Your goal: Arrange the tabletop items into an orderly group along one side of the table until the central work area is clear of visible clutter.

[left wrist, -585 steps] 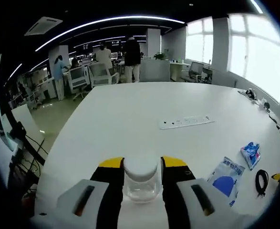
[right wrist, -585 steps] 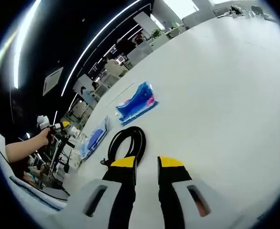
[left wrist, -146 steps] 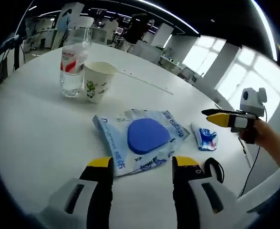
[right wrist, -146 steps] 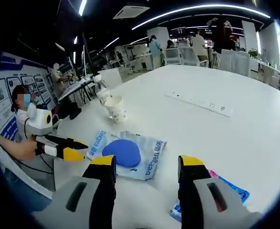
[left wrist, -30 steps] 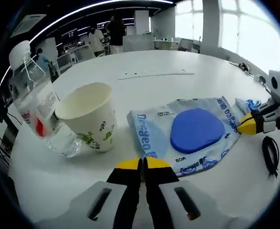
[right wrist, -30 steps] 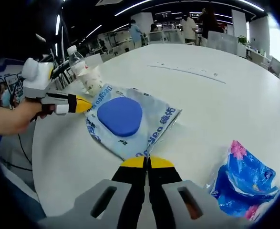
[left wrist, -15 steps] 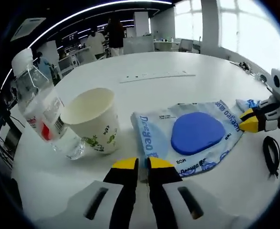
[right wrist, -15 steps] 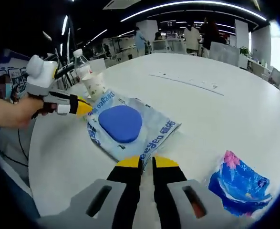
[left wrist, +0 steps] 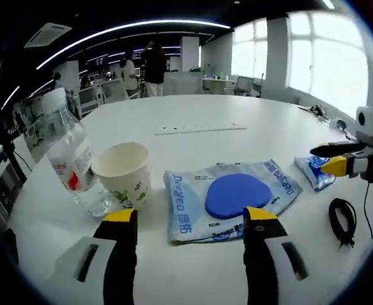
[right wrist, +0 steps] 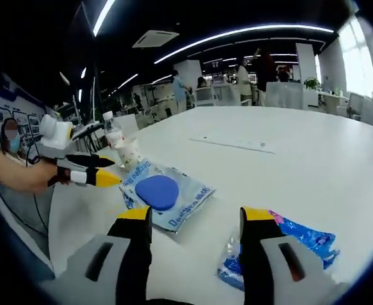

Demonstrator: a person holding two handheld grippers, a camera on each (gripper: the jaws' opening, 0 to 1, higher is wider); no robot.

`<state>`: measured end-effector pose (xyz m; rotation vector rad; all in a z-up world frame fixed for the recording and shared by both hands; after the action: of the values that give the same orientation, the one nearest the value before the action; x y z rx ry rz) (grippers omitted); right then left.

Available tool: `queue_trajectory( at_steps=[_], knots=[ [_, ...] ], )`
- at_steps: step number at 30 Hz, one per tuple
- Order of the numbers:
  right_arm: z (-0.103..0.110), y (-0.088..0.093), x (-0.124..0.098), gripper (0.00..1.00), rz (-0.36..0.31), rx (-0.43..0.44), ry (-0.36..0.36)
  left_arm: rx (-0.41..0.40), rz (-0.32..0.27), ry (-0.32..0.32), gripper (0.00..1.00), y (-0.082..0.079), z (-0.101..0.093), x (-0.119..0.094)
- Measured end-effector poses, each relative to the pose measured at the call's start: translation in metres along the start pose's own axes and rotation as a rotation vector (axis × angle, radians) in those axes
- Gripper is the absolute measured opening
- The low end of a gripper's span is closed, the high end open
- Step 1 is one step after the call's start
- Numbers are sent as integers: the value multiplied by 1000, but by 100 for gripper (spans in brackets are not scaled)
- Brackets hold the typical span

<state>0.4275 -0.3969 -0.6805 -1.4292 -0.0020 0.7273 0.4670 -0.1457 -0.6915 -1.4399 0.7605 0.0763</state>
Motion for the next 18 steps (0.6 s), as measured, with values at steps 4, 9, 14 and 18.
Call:
queue_trajectory(
  at_steps=[4, 9, 14, 18],
  knots=[
    [-10, 4, -12, 76, 21, 17, 33, -17, -23, 17, 95, -5, -5, 1],
    [-19, 6, -23, 76, 23, 14, 57, -13, -21, 33, 99, -7, -11, 0],
    [-25, 6, -26, 74, 27, 15, 74, -22, -3, 43, 94, -5, -14, 1],
    [-28, 3, -31, 70, 14, 14, 90, -21, -9, 49, 92, -7, -17, -1]
  ],
)
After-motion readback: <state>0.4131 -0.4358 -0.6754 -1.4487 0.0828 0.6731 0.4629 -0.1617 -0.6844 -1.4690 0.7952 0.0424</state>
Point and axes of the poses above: the point that each gripper's makers call its tool centre point, and the gripper's own axes: x roughly forward along the fingers, z roughly to its left, y roughly out of its underside, the point moved 3 cm from there along -x, roughly backward along the fingers, and after that the axes turned 2 degrees about y, right-handed, at the moved point
